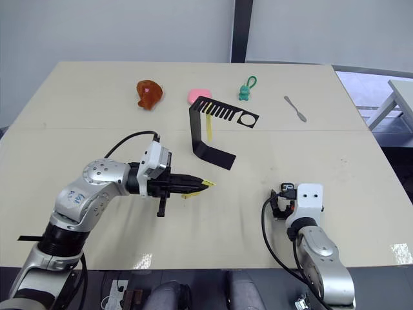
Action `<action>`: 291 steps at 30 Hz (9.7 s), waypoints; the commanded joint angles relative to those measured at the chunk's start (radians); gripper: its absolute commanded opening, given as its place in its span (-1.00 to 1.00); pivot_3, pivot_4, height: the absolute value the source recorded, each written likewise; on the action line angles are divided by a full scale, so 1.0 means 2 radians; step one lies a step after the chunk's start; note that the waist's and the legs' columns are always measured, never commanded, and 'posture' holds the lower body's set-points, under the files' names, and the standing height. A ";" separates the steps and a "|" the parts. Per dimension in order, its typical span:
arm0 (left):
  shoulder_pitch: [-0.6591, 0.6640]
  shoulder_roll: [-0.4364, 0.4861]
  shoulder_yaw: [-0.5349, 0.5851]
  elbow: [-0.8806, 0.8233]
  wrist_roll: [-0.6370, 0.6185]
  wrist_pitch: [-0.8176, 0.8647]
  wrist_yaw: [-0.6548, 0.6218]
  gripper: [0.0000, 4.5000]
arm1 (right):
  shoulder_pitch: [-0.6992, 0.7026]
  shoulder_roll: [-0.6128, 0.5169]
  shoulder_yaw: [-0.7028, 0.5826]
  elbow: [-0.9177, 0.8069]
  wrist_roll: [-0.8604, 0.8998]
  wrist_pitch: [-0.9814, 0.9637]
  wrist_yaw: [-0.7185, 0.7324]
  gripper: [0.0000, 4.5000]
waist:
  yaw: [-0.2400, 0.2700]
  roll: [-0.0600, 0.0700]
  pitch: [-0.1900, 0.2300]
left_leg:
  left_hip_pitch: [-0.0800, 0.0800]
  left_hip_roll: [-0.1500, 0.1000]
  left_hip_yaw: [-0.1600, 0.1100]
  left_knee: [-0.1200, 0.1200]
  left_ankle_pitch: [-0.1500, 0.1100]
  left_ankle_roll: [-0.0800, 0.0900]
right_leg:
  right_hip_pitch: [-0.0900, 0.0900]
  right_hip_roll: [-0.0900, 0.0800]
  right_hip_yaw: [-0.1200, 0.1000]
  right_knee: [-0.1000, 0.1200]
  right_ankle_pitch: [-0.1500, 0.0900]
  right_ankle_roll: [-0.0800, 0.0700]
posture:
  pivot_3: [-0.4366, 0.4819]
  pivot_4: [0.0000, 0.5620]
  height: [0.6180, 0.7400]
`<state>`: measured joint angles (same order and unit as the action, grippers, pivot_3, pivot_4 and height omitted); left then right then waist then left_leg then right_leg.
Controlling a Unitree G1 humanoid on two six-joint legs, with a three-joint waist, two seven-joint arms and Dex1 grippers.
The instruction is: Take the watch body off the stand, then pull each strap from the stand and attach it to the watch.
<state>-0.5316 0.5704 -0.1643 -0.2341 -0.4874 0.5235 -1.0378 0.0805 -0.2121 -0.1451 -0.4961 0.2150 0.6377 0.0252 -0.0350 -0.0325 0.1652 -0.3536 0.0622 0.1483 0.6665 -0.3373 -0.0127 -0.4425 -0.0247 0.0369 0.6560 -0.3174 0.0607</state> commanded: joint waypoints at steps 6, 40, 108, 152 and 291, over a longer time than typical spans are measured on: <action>0.002 -0.001 0.016 -0.025 -0.012 0.000 0.005 -1.00 | -0.003 0.010 -0.010 -0.001 -0.010 0.021 -0.011 0.99 | 0.000 0.000 0.000 | 0.000 0.000 0.000 0.000 0.000 0.000 | 0.000 0.000 0.000 0.000 0.000 0.000 | -0.05 -0.47 1.00; 0.002 -0.009 0.020 -0.025 -0.012 0.004 0.012 -1.00 | -0.023 0.031 -0.038 -0.036 -0.006 0.099 -0.008 0.61 | 0.000 0.000 0.000 | 0.000 0.000 0.000 0.000 0.000 0.000 | 0.000 0.000 0.000 0.000 0.000 0.000 | -0.05 -0.47 1.00; -0.003 0.048 0.002 0.053 0.134 -0.365 -0.095 -1.00 | -0.286 -0.197 -0.046 0.089 0.351 0.433 0.304 -0.33 | -0.009 0.000 0.000 | -0.001 0.000 0.000 0.001 0.000 0.001 | 0.000 0.000 0.000 0.000 0.000 0.000 | -0.05 -0.47 1.00; -0.022 -0.005 -0.041 0.080 0.201 -0.383 -0.033 -1.00 | -0.338 -0.157 -0.036 0.125 0.378 0.488 0.294 -0.33 | -0.010 0.000 0.000 | -0.001 0.000 0.000 0.001 0.000 0.001 | 0.000 0.000 0.000 0.001 0.000 0.000 | -0.05 -0.47 1.00; -0.077 -0.086 -0.070 0.158 0.253 -0.388 -0.008 -1.00 | -0.356 -0.138 -0.023 0.109 0.422 0.488 0.240 -0.33 | -0.010 0.000 0.000 | -0.001 0.000 0.000 0.001 0.000 0.001 | -0.001 0.000 0.000 0.001 0.000 0.000 | -0.05 -0.47 1.00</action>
<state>-0.6543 0.4336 -0.2878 0.1178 0.0412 -0.2326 -1.0739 -0.6137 -0.5098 -0.2043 -0.2311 1.0127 1.6092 0.4980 -0.0549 -0.0315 0.1656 -0.3552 0.0632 0.1484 0.6681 -0.3378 -0.0112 -0.4437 -0.0252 0.0361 0.6571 -0.3173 0.0611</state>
